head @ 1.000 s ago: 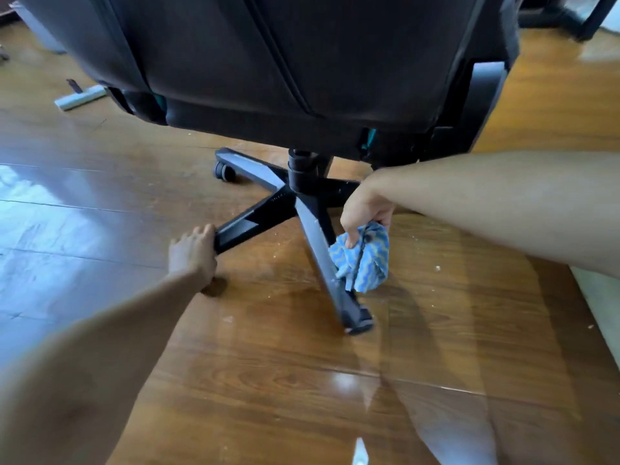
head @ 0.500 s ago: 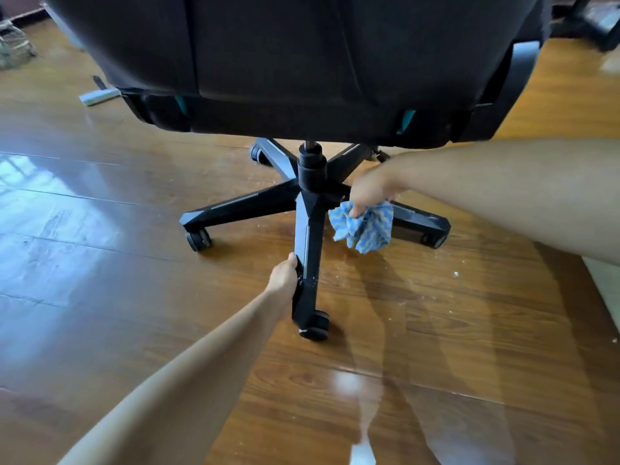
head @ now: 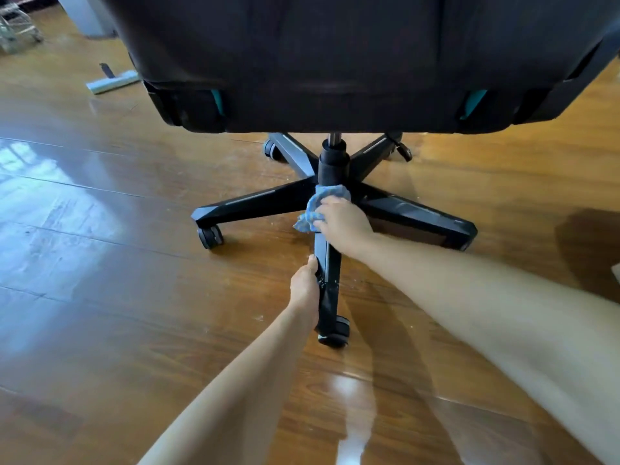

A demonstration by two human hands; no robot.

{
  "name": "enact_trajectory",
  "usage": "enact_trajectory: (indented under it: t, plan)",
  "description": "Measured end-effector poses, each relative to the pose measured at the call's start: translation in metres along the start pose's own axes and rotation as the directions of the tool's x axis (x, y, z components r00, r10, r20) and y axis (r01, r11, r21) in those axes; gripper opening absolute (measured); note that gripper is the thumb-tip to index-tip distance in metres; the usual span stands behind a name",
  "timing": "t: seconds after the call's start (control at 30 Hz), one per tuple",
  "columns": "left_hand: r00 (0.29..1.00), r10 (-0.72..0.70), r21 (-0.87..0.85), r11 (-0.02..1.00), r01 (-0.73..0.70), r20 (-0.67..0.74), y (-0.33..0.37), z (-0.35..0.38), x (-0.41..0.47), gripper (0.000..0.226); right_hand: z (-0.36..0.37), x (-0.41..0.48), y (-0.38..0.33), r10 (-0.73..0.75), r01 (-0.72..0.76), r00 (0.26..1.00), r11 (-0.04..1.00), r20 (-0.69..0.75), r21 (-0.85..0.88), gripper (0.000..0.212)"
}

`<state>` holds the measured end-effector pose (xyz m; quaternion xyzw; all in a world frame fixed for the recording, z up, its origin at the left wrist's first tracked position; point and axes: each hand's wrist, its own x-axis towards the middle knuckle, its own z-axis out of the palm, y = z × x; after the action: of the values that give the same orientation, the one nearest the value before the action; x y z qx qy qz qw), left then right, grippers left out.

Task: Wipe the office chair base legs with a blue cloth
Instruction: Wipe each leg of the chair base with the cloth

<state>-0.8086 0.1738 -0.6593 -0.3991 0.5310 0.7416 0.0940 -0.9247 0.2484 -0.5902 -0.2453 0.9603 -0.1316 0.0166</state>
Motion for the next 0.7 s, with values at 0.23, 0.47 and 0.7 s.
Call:
enact_trajectory:
  t: [0.23, 0.47, 0.7]
  plan:
    - [0.988, 0.131, -0.017, 0.991, -0.133, -0.080, -0.009, 0.005, 0.008, 0.031, 0.059, -0.066, 0.022, -0.216, 0.218, 0.969, 0.976, -0.122, 0.006, 0.050]
    - [0.983, 0.086, -0.029, 0.995, -0.092, -0.160, -0.010, 0.007, 0.007, 0.044, 0.033, 0.032, 0.017, 0.055, -0.040, 0.988, 0.993, -0.142, 0.112, 0.043]
    - [0.974, 0.095, -0.055, 0.993, -0.108, -0.206, -0.007, 0.010, -0.002, 0.062, 0.041, -0.032, 0.026, -0.064, 0.093, 0.974, 0.988, -0.219, 0.123, 0.044]
